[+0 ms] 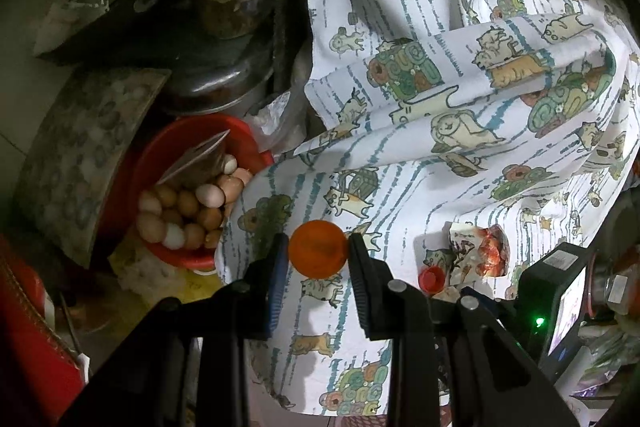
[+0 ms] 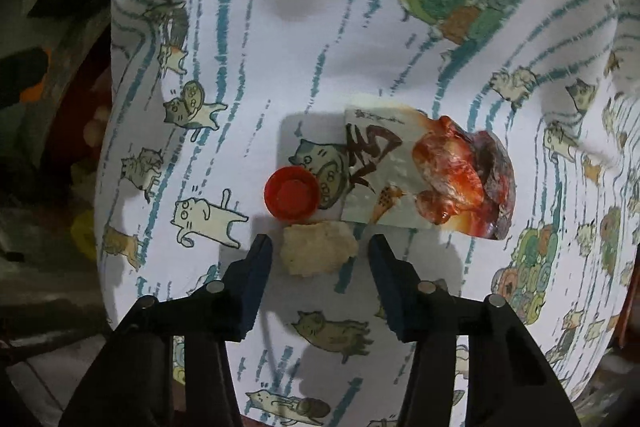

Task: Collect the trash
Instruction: 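Grasp the beige bread scrap with the right gripper while the left gripper holds the orange cap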

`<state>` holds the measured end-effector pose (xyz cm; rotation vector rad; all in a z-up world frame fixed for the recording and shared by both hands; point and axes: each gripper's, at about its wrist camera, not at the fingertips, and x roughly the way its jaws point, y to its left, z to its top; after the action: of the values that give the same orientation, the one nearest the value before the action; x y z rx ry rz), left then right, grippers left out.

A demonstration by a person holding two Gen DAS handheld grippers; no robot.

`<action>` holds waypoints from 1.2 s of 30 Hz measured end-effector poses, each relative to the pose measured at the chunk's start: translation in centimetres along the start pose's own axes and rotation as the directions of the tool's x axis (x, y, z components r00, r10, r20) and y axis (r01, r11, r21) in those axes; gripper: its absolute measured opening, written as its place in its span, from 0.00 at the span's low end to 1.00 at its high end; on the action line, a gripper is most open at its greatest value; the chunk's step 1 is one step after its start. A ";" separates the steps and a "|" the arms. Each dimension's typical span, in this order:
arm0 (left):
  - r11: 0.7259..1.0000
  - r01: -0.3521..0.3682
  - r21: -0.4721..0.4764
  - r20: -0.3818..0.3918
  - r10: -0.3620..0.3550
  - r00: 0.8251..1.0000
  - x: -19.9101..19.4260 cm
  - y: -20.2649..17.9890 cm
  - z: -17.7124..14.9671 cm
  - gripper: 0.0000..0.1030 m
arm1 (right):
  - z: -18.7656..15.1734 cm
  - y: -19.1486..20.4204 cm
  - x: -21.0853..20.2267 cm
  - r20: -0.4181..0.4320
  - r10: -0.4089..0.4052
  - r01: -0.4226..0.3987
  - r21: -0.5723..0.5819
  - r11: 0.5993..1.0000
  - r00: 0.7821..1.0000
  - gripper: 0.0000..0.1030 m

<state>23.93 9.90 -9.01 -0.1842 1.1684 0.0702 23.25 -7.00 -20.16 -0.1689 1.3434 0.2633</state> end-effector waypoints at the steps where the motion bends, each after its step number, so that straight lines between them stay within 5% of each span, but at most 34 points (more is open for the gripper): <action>1: 1.000 -0.001 0.002 0.003 0.001 1.000 -0.1 -0.1 0.0 0.27 | -0.1 0.0 0.0 0.001 -0.004 0.004 0.002 1.000 1.000 0.42; 24: 0.999 0.001 0.044 0.075 -0.004 0.997 -1.8 -2.5 -1.1 0.27 | -3.4 -3.7 -6.4 0.138 -0.022 0.009 0.093 0.996 0.990 0.42; 33: 0.997 0.026 0.078 0.165 -0.038 0.986 -5.1 -4.2 -2.3 0.27 | -2.8 -7.4 -11.9 0.272 -0.066 0.041 0.099 0.994 0.960 0.42; 36: 0.996 0.030 0.089 0.207 -0.048 0.977 -7.1 -5.0 -2.9 0.27 | -3.7 -8.2 -15.9 0.349 -0.088 0.055 0.102 0.993 0.933 0.42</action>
<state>19.26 4.79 -3.00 -0.1211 0.9559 0.0043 18.89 -17.31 -5.74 -0.0886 0.9868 0.1608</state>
